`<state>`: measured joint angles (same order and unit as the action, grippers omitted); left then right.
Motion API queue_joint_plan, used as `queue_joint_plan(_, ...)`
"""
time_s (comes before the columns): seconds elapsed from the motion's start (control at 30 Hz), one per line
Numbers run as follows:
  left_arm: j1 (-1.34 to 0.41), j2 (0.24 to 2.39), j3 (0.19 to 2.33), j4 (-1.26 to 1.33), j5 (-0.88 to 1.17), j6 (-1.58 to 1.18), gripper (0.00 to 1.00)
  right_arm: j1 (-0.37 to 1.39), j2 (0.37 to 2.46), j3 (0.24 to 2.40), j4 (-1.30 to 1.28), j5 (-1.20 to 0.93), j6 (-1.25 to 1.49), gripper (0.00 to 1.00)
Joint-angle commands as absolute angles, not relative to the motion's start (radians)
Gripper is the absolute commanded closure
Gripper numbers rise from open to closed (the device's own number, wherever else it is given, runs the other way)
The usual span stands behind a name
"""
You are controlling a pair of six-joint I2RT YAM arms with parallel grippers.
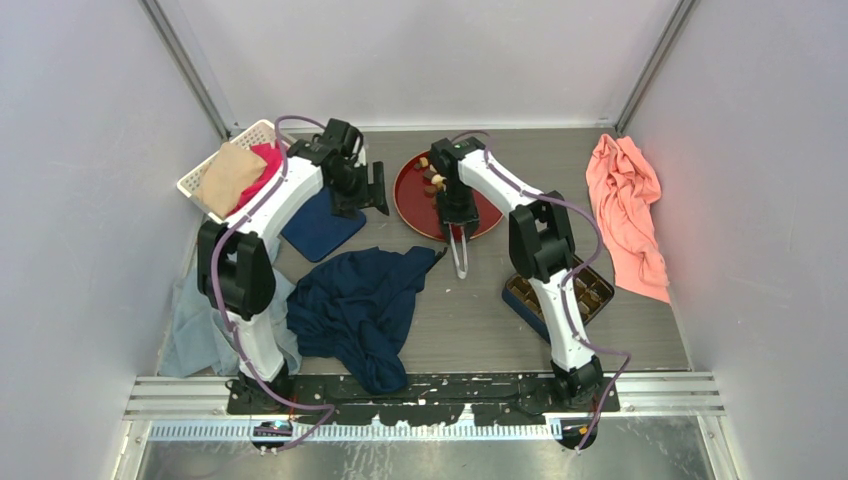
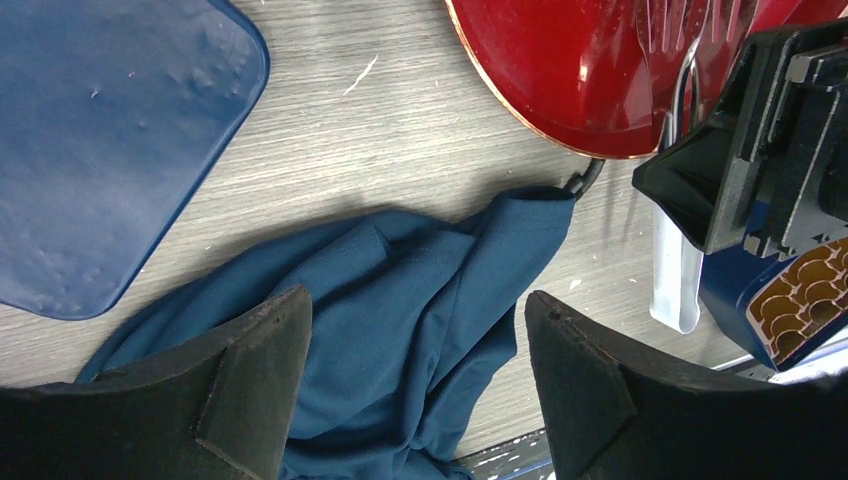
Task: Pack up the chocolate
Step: Pick up the fake chocolate from the plate, then place the fake chocolate in the packing box.
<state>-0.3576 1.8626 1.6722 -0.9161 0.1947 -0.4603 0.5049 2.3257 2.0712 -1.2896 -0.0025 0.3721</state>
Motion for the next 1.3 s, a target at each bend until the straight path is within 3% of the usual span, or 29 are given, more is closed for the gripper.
queue_joint_plan(0.0, -0.347, 1.797, 1.667, -0.882, 0.204, -0.447, 0.21, 0.513, 2.330, 2.129, -1.325, 0.045, 0.366, 0.52)
queue_joint_plan(0.17, -0.343, 1.790, 1.659, -0.882, 0.205, -0.440, 0.21, 0.512, 2.339, 2.137, -1.334, 0.060, 0.371, 0.53)
queue_joint_plan(0.6, -0.334, 1.792, 1.657, -0.882, 0.222, -0.428, 0.21, 0.514, 2.262, 2.113, -1.340, 0.080, 0.380, 0.66)
queue_joint_plan(1.27, -0.331, 1.849, 1.718, -0.888, 0.250, -0.423, 0.21, 0.511, 1.827, 1.760, -1.423, 0.123, 0.444, 0.72)
